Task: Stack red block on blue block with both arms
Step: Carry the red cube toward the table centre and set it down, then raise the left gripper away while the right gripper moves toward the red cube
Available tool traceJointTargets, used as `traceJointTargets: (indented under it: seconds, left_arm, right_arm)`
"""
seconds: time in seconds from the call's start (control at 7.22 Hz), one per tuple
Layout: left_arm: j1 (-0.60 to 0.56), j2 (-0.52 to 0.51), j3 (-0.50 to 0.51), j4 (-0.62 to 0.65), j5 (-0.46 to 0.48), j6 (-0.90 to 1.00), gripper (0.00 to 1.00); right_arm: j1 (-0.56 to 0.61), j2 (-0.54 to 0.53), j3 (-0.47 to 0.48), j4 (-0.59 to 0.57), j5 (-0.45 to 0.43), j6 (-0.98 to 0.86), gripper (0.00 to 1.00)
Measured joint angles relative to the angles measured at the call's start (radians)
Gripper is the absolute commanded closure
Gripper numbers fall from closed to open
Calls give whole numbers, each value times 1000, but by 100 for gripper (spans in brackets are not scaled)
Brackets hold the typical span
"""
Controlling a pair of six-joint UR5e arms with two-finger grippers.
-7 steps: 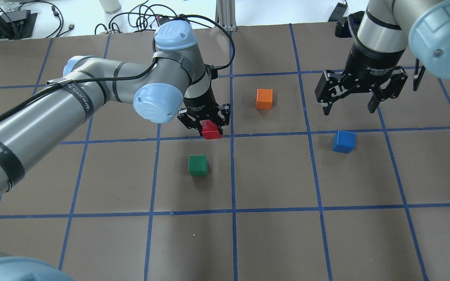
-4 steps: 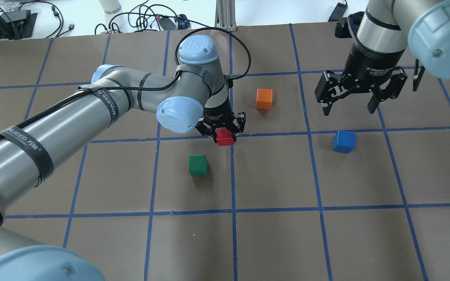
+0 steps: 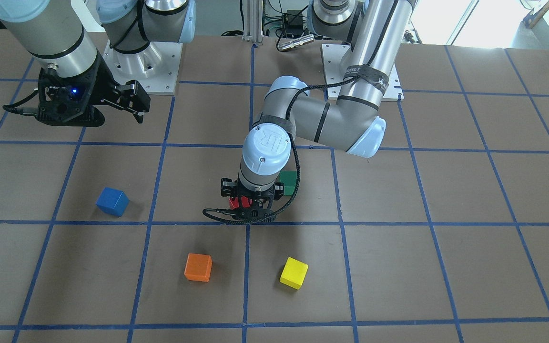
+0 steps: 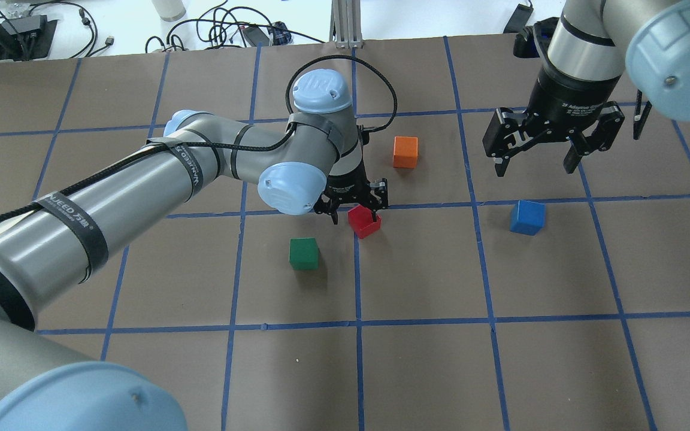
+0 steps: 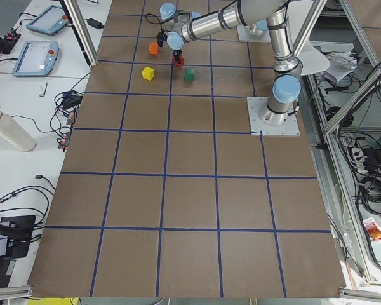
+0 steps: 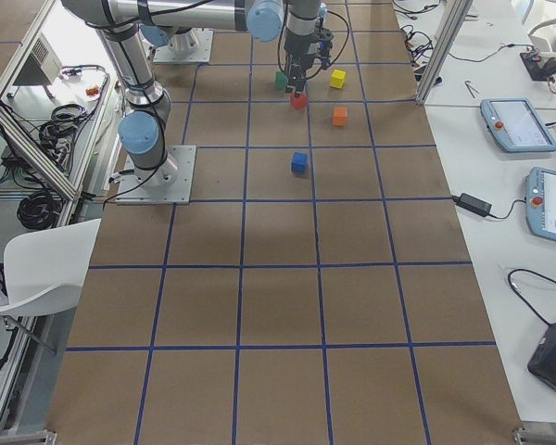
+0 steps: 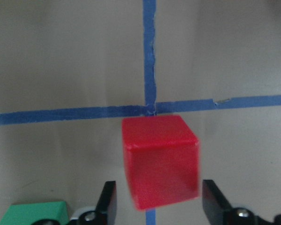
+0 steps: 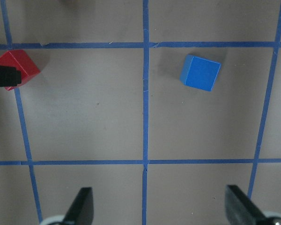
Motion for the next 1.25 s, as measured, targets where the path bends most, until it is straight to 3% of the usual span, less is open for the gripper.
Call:
traceJointTargets:
  seconds: [0.42,0.97,1.25]
  left_arm:
    - [11,45,27,-73,48,9,0]
    - [113,128,185,-409,175,128,0]
    - [190,189,208,-491,243,186,0]
  right_arm:
    - [0,-1,-2,-4,4,2,0]
    - [2,3,-4,-34,30,70,0]
    - [4,25,-4,-77,57,90,0]
